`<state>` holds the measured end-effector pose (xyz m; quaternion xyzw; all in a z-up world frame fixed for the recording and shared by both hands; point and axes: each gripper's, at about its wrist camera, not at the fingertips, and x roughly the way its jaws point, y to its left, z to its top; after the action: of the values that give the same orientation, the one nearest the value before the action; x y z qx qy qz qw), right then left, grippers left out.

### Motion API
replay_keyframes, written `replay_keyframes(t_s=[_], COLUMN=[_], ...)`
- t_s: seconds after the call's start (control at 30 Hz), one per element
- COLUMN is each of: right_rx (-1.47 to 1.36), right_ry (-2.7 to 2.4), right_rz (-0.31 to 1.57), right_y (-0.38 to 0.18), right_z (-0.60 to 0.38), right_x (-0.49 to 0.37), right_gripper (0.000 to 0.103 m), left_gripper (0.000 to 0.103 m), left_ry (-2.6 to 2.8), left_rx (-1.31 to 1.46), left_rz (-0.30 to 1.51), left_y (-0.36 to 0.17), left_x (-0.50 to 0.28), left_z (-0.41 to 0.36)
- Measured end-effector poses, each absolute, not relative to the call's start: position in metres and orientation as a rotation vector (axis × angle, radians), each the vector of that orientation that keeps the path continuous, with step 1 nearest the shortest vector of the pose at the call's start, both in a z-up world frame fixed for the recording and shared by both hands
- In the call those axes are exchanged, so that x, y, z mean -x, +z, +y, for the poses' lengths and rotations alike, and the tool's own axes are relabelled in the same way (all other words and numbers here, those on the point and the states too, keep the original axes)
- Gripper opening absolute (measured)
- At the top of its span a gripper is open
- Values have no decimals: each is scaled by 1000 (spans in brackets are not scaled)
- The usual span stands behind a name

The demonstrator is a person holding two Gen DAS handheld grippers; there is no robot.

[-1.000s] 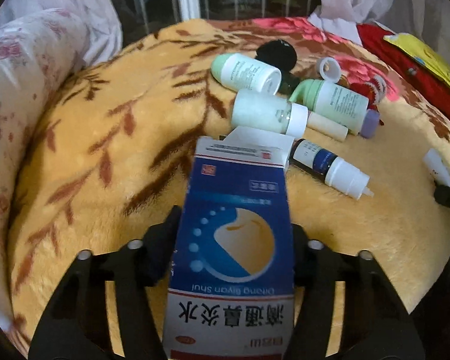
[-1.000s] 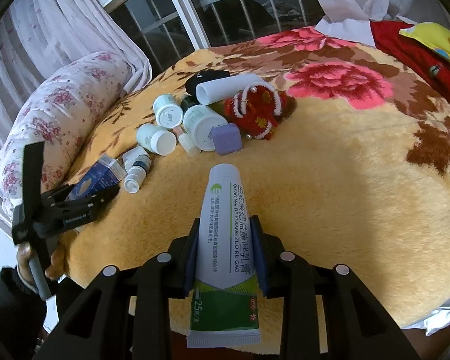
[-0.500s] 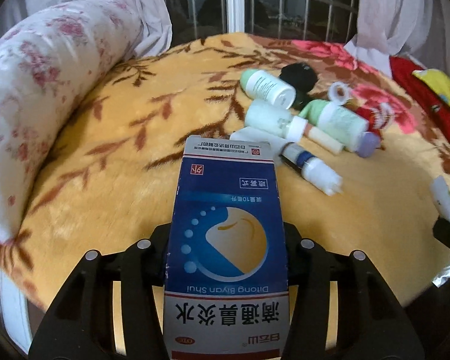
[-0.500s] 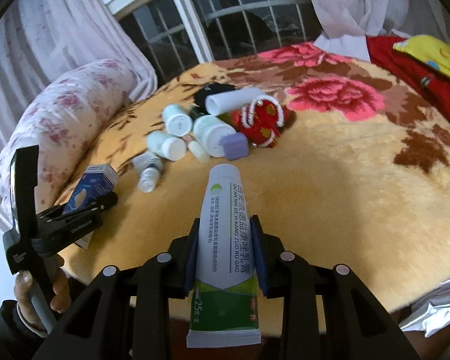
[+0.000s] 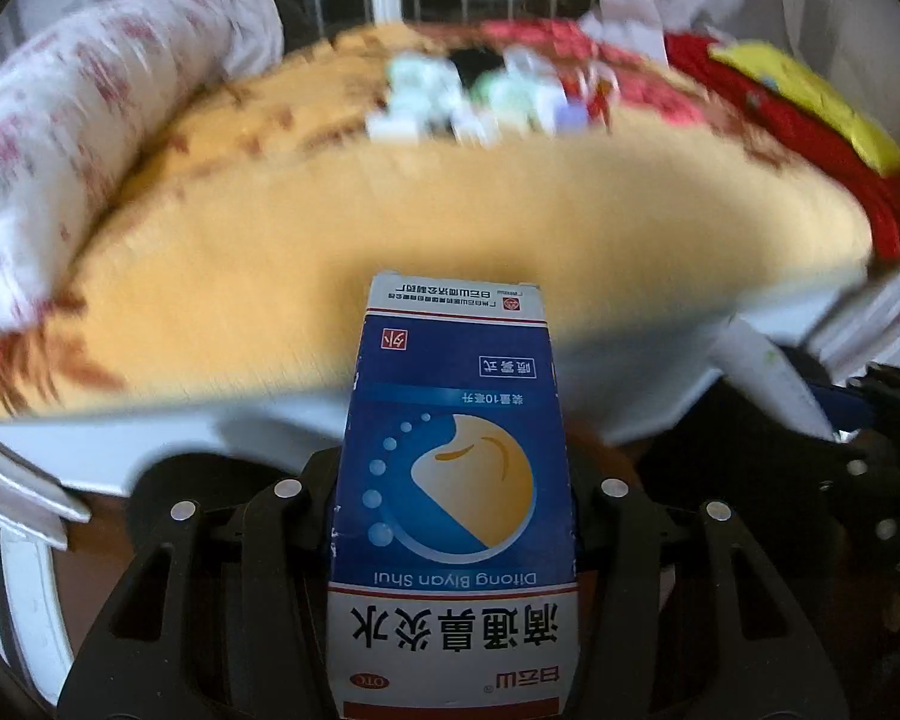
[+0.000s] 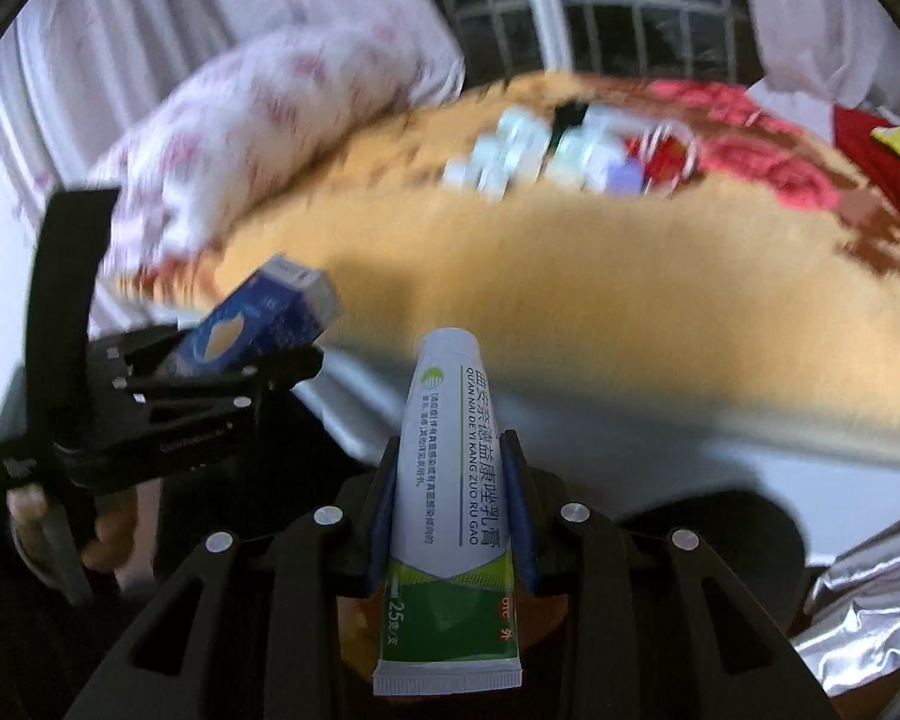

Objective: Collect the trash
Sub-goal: 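Lower both held items over the orange bin and open both tools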

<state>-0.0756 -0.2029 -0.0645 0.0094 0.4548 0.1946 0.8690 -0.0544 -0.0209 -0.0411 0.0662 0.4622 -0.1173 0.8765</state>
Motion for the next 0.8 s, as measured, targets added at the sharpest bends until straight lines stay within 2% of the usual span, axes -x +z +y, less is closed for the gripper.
replay_keyframes(t_s=[0.2, 0.4, 0.43, 0.47, 0.53, 0.8], right_rx=[12, 13, 24, 36, 51, 45], right_ry=[369, 357, 351, 345, 337, 323], right_rz=[1144, 1239, 1248, 1253, 1250, 1223], right_y=[-123, -156, -160, -163, -165, -157], right_z=[-195, -188, -187, -185, -181, -177], right_x=[59, 39, 36, 33, 30, 32], right_gripper=[32, 32, 34, 45, 58, 58], left_gripper=[50, 50, 51, 52, 58, 66], left_ry=[-298, -282, -275, -265, -250, -244], left_rx=[-128, -132, -139, -147, -156, -135], left_rz=[1245, 1378, 1387, 1402, 1433, 1435], left_y=[-122, -161, -164, -168, -175, -173], left_x=[36, 11, 9, 5, -1, -13], left_z=[-35, -35, -35, -36, -36, -34])
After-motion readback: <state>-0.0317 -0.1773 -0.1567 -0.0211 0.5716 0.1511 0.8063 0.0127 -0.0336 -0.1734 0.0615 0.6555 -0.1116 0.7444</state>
